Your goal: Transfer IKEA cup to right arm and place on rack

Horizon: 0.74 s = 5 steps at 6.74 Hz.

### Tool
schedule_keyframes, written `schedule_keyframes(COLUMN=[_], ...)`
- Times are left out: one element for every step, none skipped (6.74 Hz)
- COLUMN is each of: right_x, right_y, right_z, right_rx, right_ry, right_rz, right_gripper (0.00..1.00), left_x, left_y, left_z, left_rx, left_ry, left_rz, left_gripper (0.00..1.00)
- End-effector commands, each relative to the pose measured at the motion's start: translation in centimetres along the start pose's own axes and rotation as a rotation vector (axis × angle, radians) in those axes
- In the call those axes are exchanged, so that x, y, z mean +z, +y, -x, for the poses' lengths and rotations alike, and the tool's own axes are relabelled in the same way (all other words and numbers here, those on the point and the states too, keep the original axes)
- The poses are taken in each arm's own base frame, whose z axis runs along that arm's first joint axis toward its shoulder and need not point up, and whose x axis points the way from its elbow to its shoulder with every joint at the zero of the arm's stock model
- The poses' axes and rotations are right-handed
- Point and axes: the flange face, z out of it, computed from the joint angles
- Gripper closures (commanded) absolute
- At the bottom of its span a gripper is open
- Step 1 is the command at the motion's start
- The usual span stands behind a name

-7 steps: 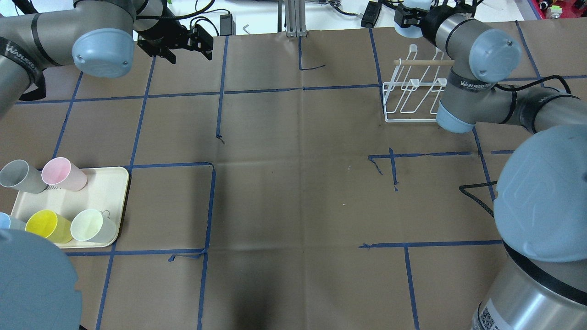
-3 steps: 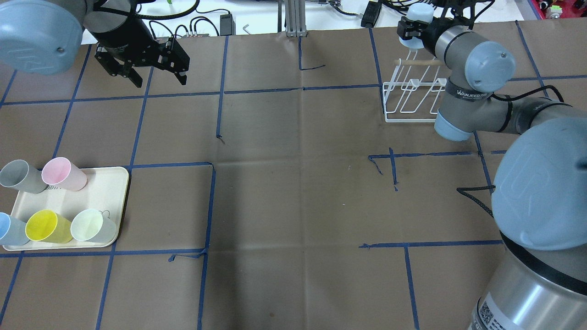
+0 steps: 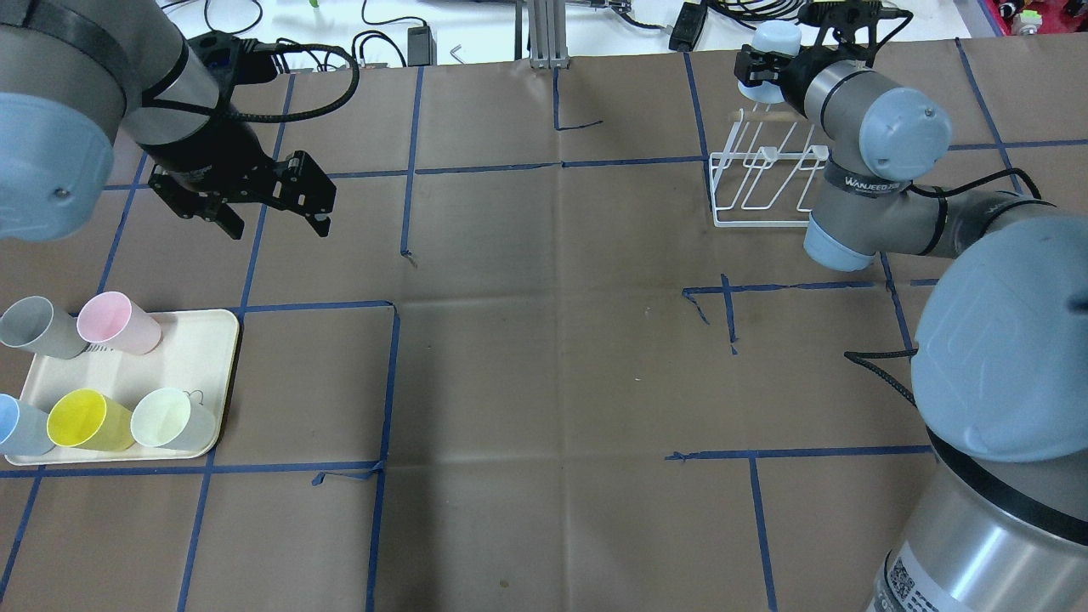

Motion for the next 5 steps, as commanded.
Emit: schedule_keyframes(right_x=[0.0,-0.1,-0.2,-0.4,-0.7], right_y=[0.6,0.5,0.3,0.0,-0.6], right_z=[-0.1,0.0,0.0,0.2,0.6], right_rx=[0.016,0.016,0.015,0.01,0.003], right_ry=[0.002,0.002,0.002,0.0,-0.004], right_rz=[0.018,0.017,0.014,0.007,-0.004], right_gripper=[0.0,0.0,0.0,0.0,0.0], left_x=[1.0,2.4,3.6,5.0,6.9], left_y=[2.7,4.2,6.6,9.1,10.4], left_z=[4.6,8.6,12.6,15.5,18.2], left_rx=[0.008,0.012,0.014,0.022,0.042], left_ry=[-0.049,-0.051,-0.033,-0.016,-0.025], left_rz=[0.031,0.061,0.081,0.094,0.07], left_gripper=[0.0,0.0,0.01,0.01,0.01])
